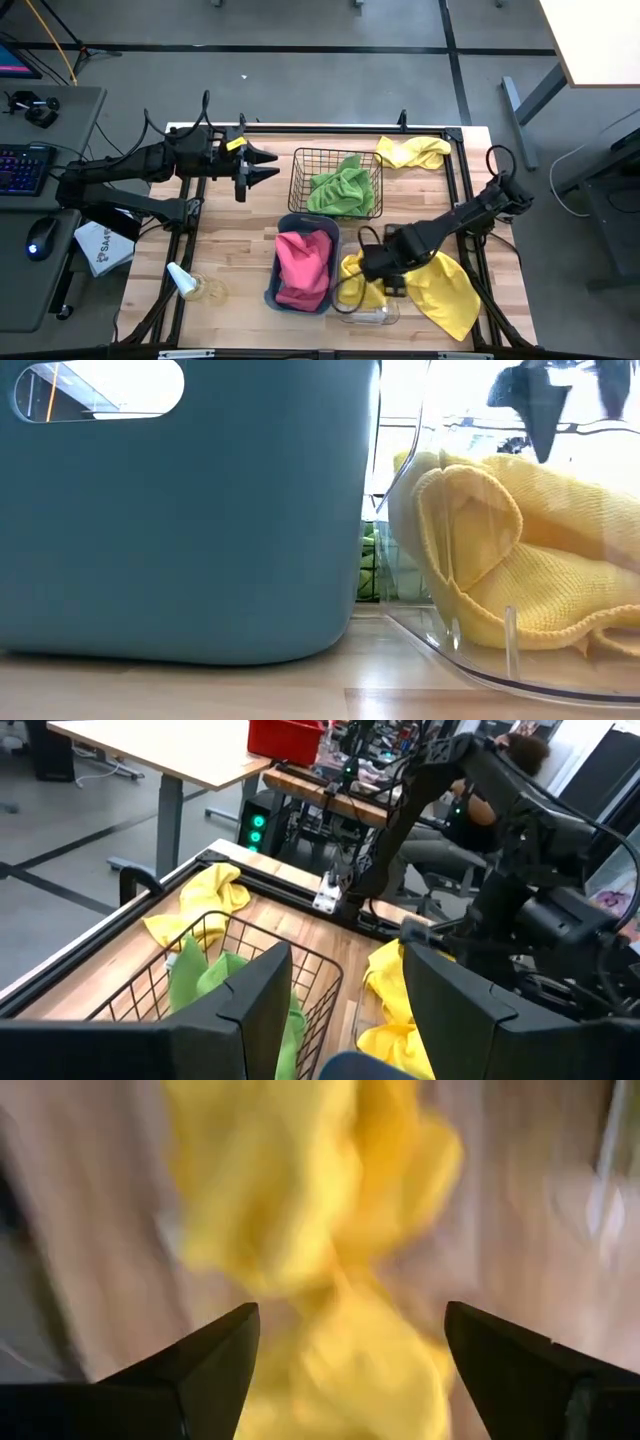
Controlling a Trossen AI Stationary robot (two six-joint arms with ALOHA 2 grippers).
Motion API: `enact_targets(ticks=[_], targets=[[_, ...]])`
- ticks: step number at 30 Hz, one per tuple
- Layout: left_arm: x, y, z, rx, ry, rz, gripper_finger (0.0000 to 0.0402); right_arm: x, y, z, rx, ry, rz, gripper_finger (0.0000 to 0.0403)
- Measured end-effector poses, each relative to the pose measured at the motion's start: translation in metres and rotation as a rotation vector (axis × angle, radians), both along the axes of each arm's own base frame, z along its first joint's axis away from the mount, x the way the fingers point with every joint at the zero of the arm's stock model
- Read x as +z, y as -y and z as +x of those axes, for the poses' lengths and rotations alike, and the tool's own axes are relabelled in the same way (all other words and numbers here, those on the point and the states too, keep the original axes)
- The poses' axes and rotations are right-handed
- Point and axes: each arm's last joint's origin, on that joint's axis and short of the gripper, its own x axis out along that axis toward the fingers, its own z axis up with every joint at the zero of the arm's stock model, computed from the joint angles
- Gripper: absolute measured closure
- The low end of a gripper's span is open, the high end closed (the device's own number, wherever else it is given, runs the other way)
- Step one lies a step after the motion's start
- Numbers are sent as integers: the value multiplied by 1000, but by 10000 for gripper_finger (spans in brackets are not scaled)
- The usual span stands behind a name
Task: Sort microfiber towel by color & place in baskets
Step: Put the bottom yellow microfiber cloth into the transparent bin
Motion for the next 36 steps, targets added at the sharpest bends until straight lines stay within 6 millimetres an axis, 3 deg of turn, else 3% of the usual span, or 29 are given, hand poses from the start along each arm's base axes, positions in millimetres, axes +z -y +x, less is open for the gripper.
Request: enact_targets(ticks=[6, 13, 20, 25, 29, 31, 33, 36], targets=[[-1, 0, 0, 0, -9, -1, 220, -6, -1, -50, -39, -181, -81, 87], [-1, 0, 0, 0, -9, -1, 220, -15, 25, -122, -297, -186, -80, 87], [-1, 0, 0, 0, -8, -2, 220, -52, 36, -137, -328, -137, 12, 87], [-1, 0, 0, 0, -7, -1, 220, -93, 44, -148, -388, -224, -78, 87], [-1, 0, 0, 2, -5, -9, 220, -111, 43, -149, -458, -230, -62, 95], [0, 0, 0, 2, -2, -9, 220, -112, 40, -144, -454, -200, -21, 123], [0, 0, 0, 3, -1, -9, 220, -106, 37, -139, -433, -173, 1, 177], [0, 0, 0, 5, -1, -8, 220, -87, 30, -130, -362, -136, 26, 314]])
